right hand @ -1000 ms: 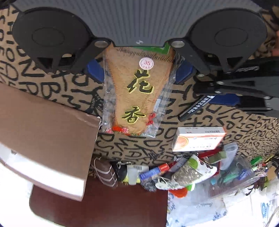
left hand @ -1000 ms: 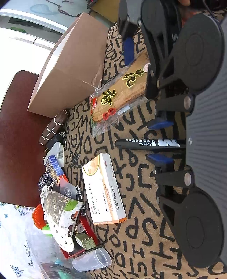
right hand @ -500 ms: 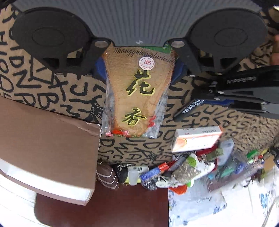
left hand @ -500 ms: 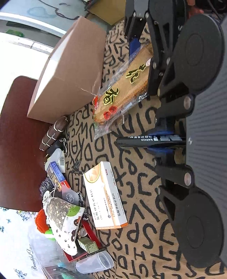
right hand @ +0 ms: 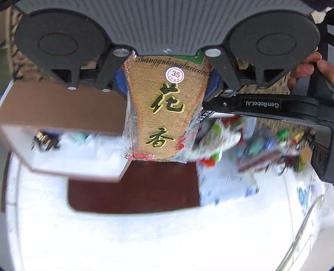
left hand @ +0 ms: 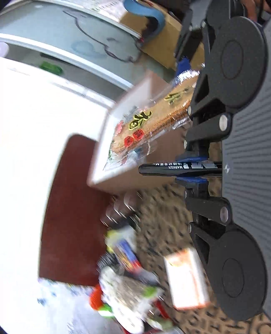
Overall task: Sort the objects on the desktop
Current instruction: 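Carry the marker and insole into the cardboard box and release both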
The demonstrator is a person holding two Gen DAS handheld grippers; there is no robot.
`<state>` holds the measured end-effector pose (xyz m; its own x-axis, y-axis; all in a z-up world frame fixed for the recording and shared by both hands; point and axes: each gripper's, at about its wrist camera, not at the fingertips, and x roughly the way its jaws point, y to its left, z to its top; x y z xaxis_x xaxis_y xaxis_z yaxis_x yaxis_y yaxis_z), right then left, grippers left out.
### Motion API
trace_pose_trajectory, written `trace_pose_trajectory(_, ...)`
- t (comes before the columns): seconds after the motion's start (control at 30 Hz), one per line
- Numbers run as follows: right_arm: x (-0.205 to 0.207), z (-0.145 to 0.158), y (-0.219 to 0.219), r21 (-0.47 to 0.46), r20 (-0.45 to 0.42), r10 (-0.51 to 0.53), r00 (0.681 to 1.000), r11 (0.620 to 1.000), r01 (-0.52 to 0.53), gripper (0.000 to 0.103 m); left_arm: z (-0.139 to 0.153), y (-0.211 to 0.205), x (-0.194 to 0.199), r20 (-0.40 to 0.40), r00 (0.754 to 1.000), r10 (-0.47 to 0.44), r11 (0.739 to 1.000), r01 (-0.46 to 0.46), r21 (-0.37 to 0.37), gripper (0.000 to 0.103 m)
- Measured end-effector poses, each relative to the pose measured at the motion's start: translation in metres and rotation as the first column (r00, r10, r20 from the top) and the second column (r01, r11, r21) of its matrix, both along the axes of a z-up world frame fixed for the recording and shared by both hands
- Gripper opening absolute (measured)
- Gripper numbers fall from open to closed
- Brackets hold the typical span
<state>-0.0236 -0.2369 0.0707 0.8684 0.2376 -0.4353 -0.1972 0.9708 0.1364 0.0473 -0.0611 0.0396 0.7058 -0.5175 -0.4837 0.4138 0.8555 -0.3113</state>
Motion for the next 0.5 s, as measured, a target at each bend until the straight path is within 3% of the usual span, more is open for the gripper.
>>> trace_pose_trajectory(0.27, 0.041, 0.043, -0.067, -0.038, 0.097, -0.188, 0.977, 0.981, 0.192, 0.072, 0.041, -0.061, 0.050, 0.048, 0.999, -0.007, 0.997, 0.011, -0.070, 0.013)
trace_pose_trajectory(0.5, 0.115, 0.040, -0.110, -0.103, 0.102, -0.286, 0.953, 0.950, 0.296, 0.072, 0.042, -0.106, 0.112, 0.015, 1.000, 0.006, 0.997, -0.005, -0.076, 0.013)
